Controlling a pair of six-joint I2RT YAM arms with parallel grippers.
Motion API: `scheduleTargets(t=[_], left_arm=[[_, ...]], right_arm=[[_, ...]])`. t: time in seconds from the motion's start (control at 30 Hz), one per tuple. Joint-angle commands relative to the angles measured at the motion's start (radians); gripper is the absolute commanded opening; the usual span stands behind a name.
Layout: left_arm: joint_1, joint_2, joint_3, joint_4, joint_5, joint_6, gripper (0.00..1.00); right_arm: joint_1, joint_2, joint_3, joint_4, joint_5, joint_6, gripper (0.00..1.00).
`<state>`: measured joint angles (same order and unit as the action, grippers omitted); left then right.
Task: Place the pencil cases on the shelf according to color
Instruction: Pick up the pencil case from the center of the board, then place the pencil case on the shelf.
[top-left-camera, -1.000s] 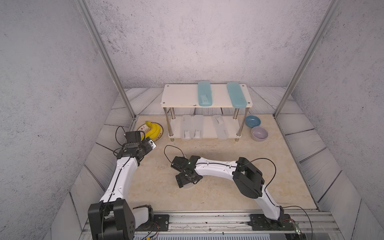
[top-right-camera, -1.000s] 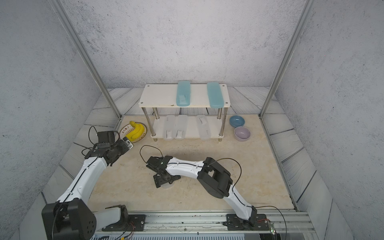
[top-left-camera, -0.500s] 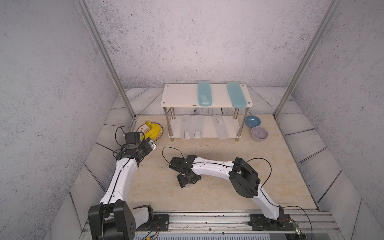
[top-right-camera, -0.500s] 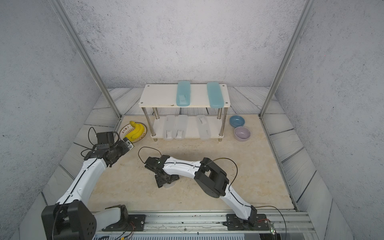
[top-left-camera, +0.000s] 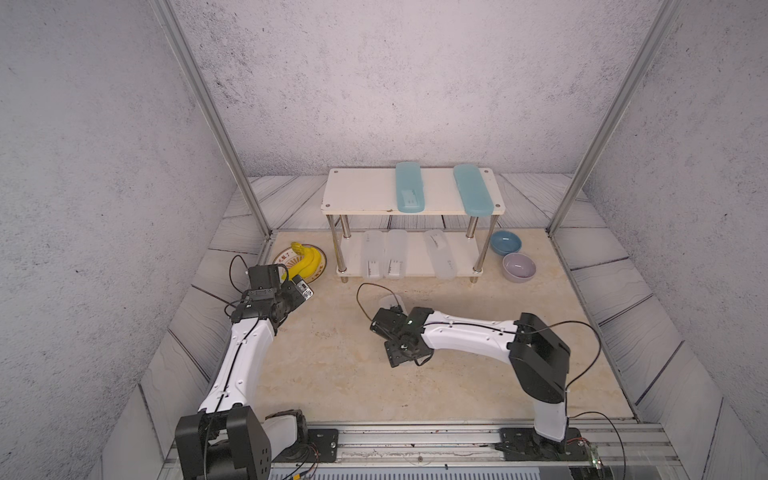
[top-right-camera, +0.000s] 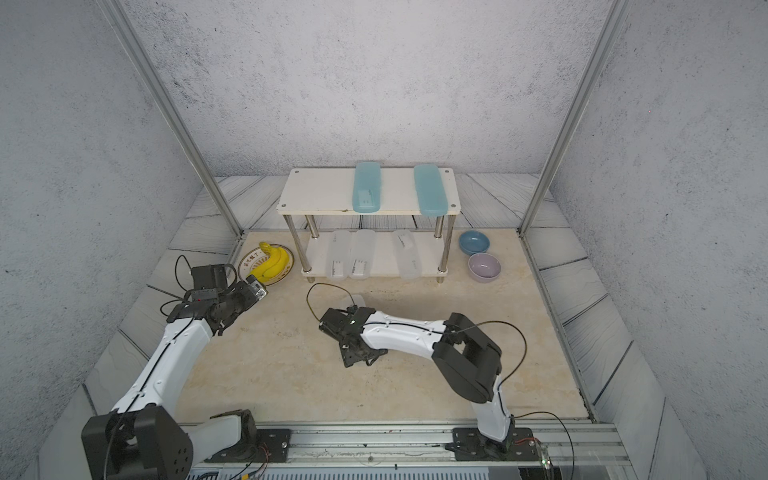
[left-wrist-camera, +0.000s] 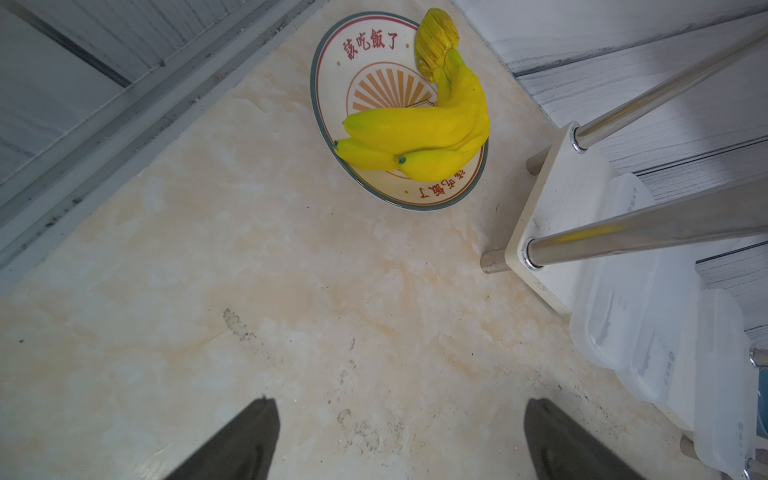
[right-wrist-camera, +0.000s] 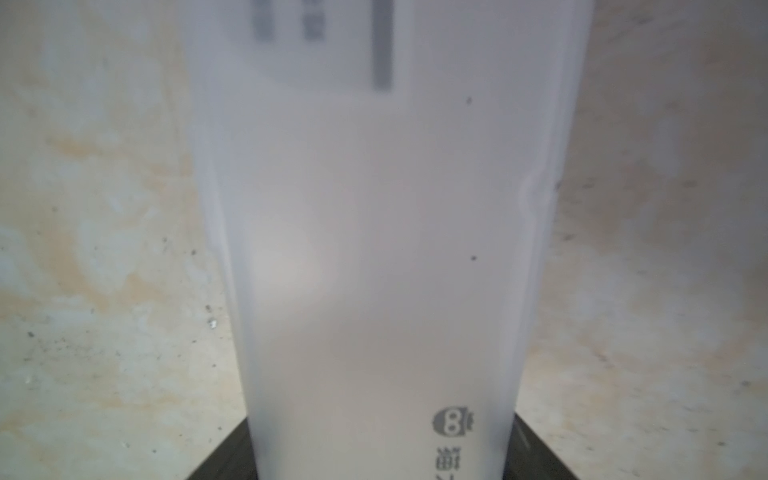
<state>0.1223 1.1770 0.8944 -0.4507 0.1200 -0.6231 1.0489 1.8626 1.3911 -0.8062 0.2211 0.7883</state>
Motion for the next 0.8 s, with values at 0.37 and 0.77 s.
scheduleTargets(t=[0.37,0.77], left_arm=[[0.008,-0.029,-0.038,0.055,0.066,0.020,0.98],[0.007,-0.007,-0.050,0.085,0.107,0.010,0.99]], right_arm=[[-0.368,0.040,0.133,0.126,-0.106,-0.224,0.59],[-0.425,0.233,0.337,0.134,-0.078,-0.241,0.62]])
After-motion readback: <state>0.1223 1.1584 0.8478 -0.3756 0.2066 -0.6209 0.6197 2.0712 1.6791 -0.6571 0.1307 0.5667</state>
